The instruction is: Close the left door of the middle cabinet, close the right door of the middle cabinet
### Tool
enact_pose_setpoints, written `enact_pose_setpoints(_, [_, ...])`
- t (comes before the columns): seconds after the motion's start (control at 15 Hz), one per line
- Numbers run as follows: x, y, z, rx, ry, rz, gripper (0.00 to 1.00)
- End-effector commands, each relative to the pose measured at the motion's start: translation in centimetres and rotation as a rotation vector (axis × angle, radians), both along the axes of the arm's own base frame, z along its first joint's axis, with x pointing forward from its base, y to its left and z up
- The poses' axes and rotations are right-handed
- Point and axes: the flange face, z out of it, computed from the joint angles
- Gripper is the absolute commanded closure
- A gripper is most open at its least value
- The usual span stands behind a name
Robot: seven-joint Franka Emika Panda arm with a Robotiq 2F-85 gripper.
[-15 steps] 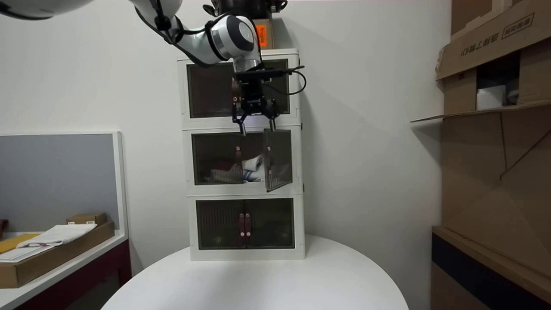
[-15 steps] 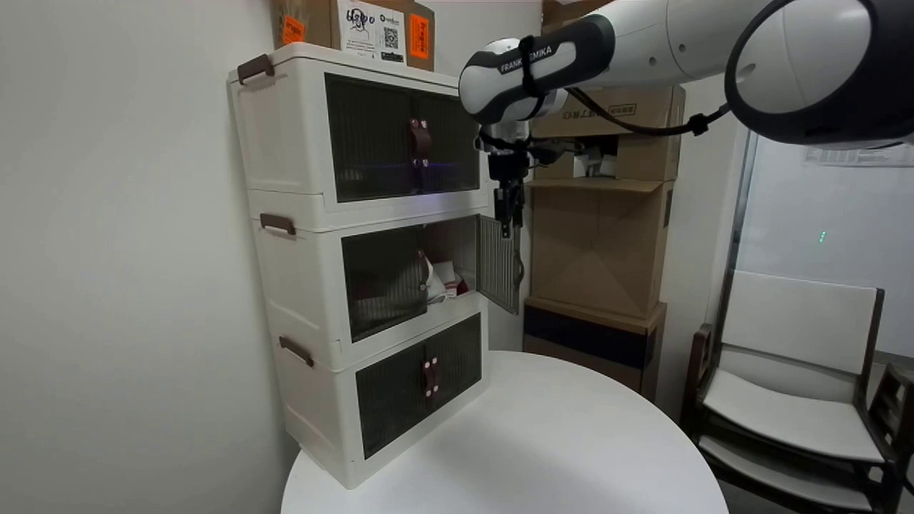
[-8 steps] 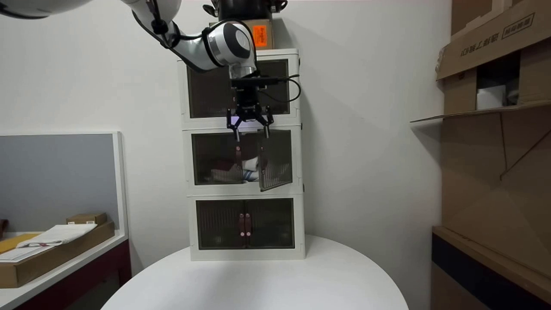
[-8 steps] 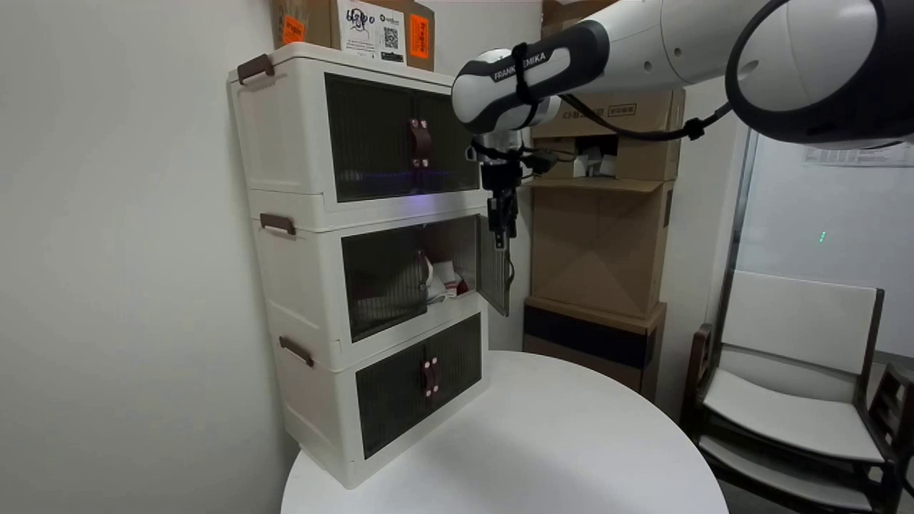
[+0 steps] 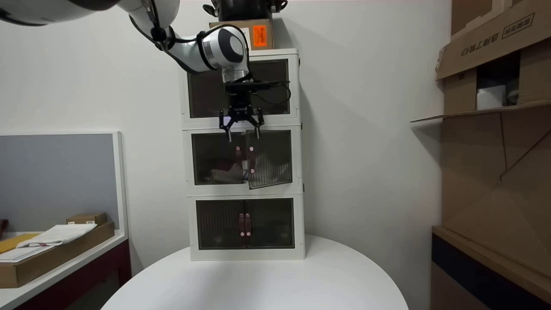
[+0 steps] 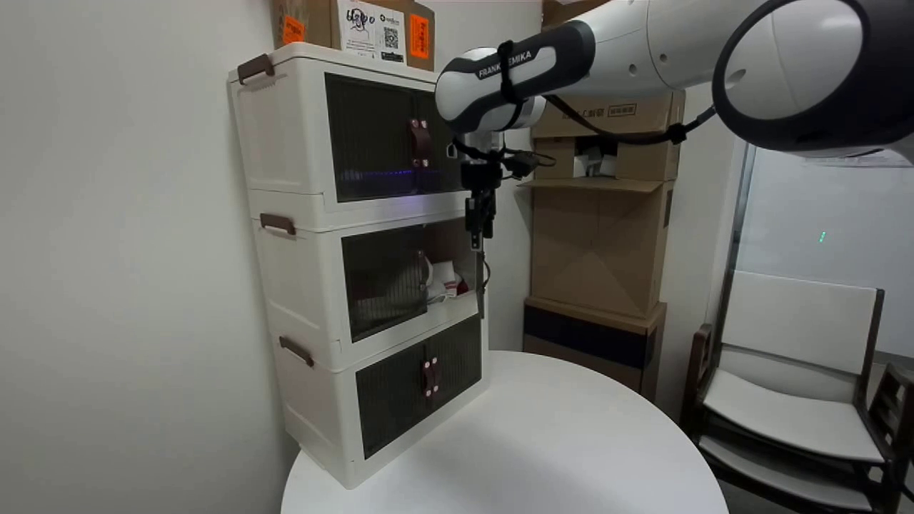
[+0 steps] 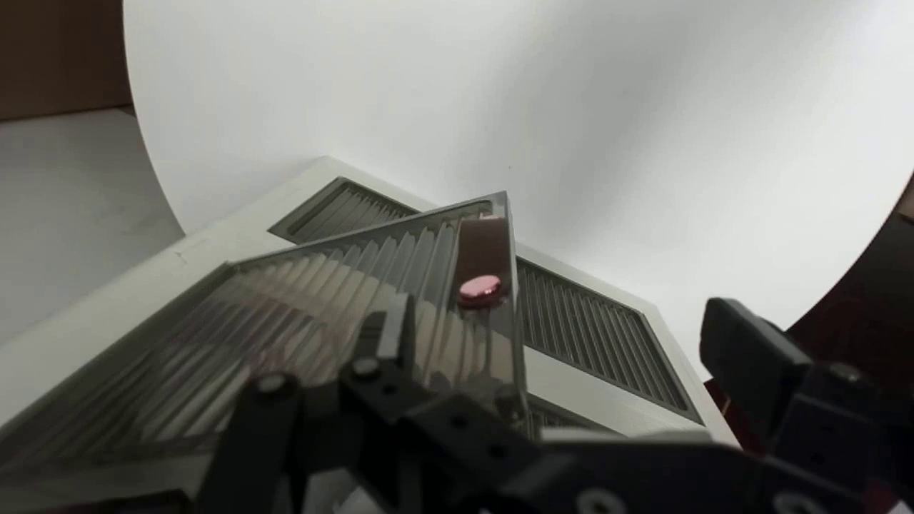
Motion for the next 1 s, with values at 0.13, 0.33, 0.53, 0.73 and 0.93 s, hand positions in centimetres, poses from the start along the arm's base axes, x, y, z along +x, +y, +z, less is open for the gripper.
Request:
enact_pose_setpoints(0.13, [2.4, 3.4, 0.7, 0.034, -0.127, 0.0, 0.0])
enact_pose_setpoints(0.33, [3.5, 4.3, 0.8, 0.064, -0.174, -0.047, 0.0])
enact_pose_setpoints(0.53, [4.1, 3.9, 0.9, 0.074, -0.207, -0.102, 0.0])
enact_pose_setpoints(0.73, [4.3, 4.4, 0.9, 0.083, -0.208, -0.192, 0.0])
enact_pose_setpoints(0.93, [5.1, 5.5, 0.4, 0.115, -0.218, -0.273, 0.0])
